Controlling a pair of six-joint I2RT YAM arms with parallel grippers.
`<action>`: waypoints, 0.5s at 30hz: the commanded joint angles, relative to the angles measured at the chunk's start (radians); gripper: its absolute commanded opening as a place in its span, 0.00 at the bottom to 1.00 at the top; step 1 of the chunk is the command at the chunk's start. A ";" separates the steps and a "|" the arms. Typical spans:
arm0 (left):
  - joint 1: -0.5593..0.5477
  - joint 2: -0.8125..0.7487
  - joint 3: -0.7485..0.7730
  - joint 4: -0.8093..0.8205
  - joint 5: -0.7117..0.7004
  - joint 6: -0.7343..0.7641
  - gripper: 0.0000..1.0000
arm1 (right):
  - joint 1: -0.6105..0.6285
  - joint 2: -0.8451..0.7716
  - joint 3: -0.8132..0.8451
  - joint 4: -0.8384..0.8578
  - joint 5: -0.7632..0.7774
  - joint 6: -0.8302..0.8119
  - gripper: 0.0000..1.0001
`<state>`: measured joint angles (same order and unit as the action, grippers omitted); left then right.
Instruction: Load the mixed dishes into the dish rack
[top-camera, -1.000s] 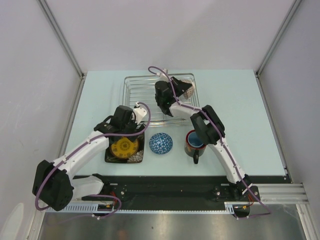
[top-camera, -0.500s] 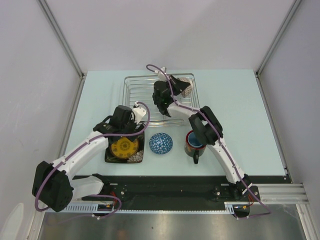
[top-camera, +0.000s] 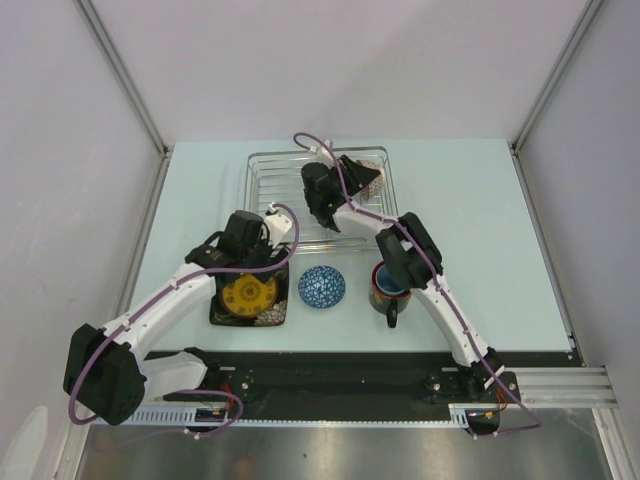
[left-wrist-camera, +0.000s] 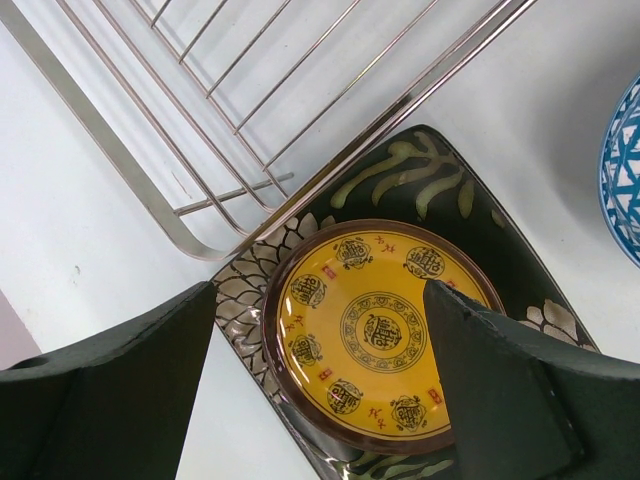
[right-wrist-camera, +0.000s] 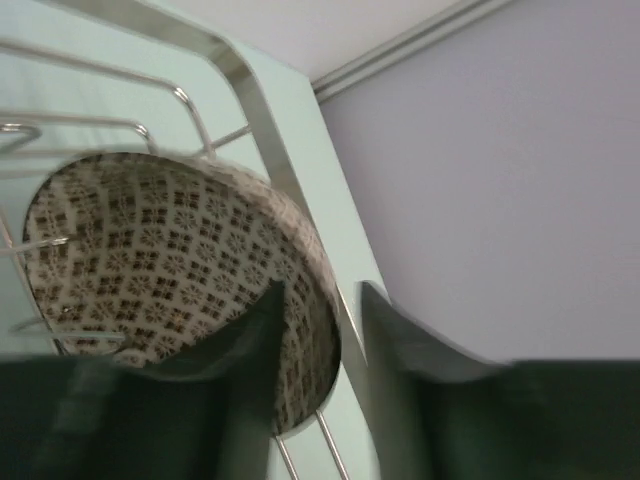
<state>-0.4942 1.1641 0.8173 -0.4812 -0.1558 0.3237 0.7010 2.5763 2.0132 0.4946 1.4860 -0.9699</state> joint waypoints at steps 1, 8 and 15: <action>0.011 -0.015 0.016 0.004 -0.013 0.011 0.90 | -0.033 -0.009 0.411 -1.245 -0.261 0.996 0.67; 0.022 -0.001 0.022 0.006 0.007 0.002 0.90 | -0.080 -0.071 0.370 -1.403 -0.391 1.177 0.98; 0.023 0.008 0.036 0.001 0.016 -0.008 0.90 | -0.074 -0.220 0.242 -1.303 -0.337 1.146 1.00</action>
<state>-0.4782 1.1702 0.8173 -0.4835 -0.1509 0.3225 0.6228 2.4588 2.2665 -0.7742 1.1168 0.1123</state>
